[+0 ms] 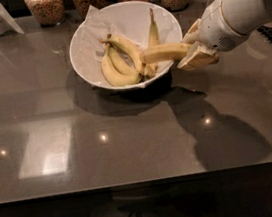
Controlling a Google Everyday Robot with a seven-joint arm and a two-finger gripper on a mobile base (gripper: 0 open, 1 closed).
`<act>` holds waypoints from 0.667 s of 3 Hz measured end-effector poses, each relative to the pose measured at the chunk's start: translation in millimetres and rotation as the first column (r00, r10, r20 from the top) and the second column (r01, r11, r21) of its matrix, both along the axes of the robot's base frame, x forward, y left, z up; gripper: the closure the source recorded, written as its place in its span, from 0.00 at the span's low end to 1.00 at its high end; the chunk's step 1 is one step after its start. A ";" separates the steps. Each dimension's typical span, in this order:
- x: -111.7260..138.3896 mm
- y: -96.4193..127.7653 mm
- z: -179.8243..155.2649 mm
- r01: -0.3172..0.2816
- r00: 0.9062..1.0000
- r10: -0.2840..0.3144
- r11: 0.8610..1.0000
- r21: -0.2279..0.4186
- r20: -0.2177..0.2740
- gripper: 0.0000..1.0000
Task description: Pick banana from white bowl
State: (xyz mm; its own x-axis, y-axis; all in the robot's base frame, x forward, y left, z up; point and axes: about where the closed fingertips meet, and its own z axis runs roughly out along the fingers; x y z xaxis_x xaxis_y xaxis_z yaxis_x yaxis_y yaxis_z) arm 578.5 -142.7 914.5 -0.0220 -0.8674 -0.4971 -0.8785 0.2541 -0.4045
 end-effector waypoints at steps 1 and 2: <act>0.2 -1.6 0.2 0.002 1.000 -0.002 1.000 -0.014 0.009 0.78; -3.9 -1.7 8.9 0.007 1.000 -0.007 1.000 -0.023 0.007 0.99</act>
Offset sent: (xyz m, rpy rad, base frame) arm -0.0076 -0.0047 0.0186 -0.0321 -0.0045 -0.0177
